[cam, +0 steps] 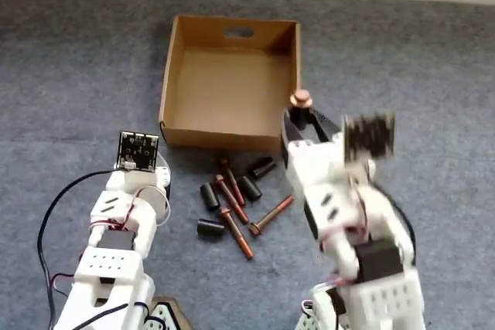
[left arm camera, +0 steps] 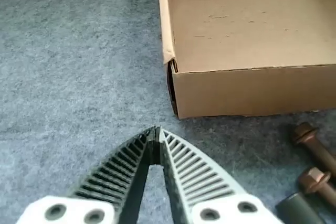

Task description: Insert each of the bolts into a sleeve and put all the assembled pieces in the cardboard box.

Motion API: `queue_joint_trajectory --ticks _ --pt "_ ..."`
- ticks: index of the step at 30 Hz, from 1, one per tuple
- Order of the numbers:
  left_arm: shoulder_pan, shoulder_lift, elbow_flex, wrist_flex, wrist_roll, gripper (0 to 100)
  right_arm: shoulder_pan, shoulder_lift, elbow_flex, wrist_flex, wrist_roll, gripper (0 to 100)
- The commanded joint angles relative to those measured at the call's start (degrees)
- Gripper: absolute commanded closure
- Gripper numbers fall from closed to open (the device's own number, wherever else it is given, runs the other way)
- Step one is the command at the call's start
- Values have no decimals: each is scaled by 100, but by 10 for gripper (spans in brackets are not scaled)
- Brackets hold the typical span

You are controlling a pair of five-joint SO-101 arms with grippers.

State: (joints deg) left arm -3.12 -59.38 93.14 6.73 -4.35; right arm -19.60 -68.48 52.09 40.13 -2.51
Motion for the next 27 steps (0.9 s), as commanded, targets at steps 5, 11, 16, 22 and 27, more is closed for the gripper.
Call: queue_joint_trajectory --ticks 5,11,16,22,27 --pt "92 -119 -31 -97 -53 980 -4 3723 -3248 804 -484 992" --pt "92 -119 -31 -97 -53 980 -4 6448 -6299 2369 -677 992" --pt "92 -119 -31 -97 -53 980 4 8637 -9077 3609 -668 992" --pt "92 -119 -31 -97 -53 980 163 10695 -12031 4488 -642 992" --pt "92 -119 -31 -97 -53 980 295 12004 -13191 4655 -642 992"
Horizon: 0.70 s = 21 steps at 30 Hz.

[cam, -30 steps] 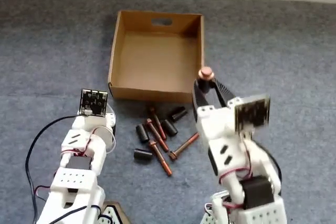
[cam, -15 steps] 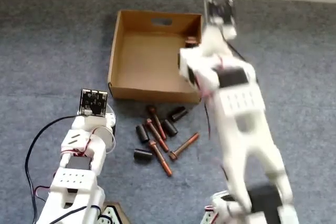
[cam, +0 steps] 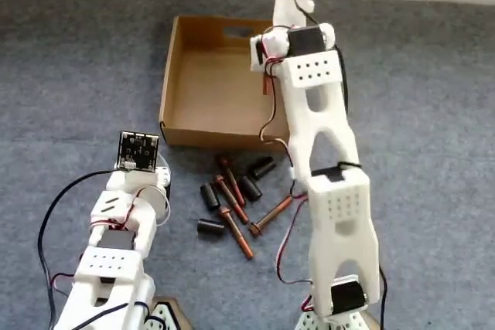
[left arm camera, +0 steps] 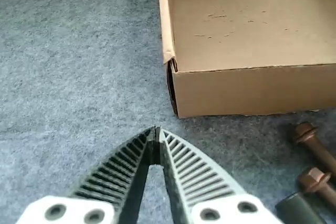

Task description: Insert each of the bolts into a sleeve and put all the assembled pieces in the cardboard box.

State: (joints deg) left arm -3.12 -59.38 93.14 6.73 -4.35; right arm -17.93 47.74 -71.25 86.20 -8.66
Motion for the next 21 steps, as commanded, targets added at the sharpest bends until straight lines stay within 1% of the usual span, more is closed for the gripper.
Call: queue_joint_trajectory --ticks 1,4,9,21 --pt "92 -119 -31 -97 -53 980 136 558 -1007 48 -26 992" --pt "101 -119 -31 -97 -53 980 127 822 -1174 84 -18 992" --pt "110 -119 -31 -97 -53 980 31 936 -1130 462 -18 992" --pt "119 -119 -31 -97 -53 980 -57 936 -356 488 -18 992"
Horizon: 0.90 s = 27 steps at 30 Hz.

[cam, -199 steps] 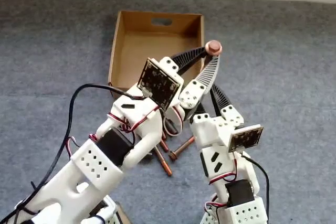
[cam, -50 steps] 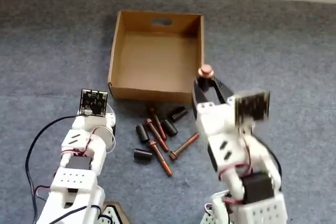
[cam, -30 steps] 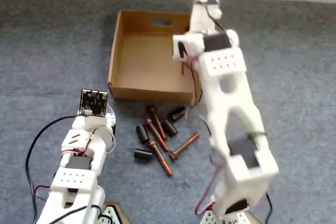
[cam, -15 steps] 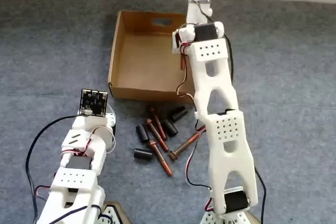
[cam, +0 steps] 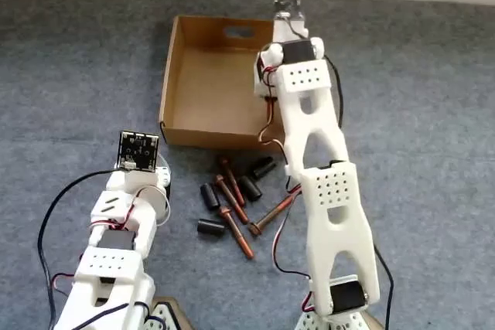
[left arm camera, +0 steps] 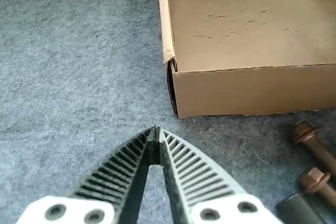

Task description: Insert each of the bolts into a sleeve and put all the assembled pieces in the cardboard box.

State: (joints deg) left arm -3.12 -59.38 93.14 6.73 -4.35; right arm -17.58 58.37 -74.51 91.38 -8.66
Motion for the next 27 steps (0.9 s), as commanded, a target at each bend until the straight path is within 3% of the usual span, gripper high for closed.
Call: queue_joint_trajectory --ticks 1,24,27 --pt "119 -119 -31 -97 -53 980 -110 -127 -22 -31 -18 992" --pt "119 -119 -22 -97 -53 980 -268 629 -48 -4 -220 992" --pt "119 -119 -22 -97 -53 980 -268 567 -57 13 -290 957"
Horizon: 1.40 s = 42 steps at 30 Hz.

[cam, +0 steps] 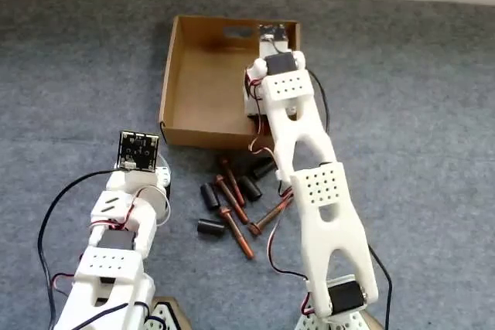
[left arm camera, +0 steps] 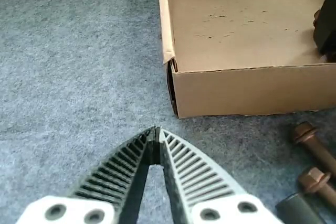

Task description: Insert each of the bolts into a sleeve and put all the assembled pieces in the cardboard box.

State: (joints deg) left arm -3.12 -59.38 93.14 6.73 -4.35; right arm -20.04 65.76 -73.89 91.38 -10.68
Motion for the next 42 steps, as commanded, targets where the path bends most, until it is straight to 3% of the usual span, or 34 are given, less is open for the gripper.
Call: queue_joint_trajectory --ticks 1,5,10,18,30,34,42 --pt "119 -119 -22 -97 -53 980 -22 -180 -119 13 -70 927" --pt "119 -119 -22 -97 -53 980 -22 -180 -119 13 -62 830" --pt "119 -119 -22 -97 -53 980 -13 -171 -602 127 -62 829" --pt "119 -119 -22 -97 -53 980 -4 -207 -2888 866 -62 829" --pt "119 -119 -22 -97 -53 980 -215 -1789 -2440 989 -62 829" --pt "110 -119 -22 -97 -53 980 -470 -2862 -1446 989 -62 829" --pt "92 -119 -22 -97 -53 980 -1200 -5965 2765 936 264 829"
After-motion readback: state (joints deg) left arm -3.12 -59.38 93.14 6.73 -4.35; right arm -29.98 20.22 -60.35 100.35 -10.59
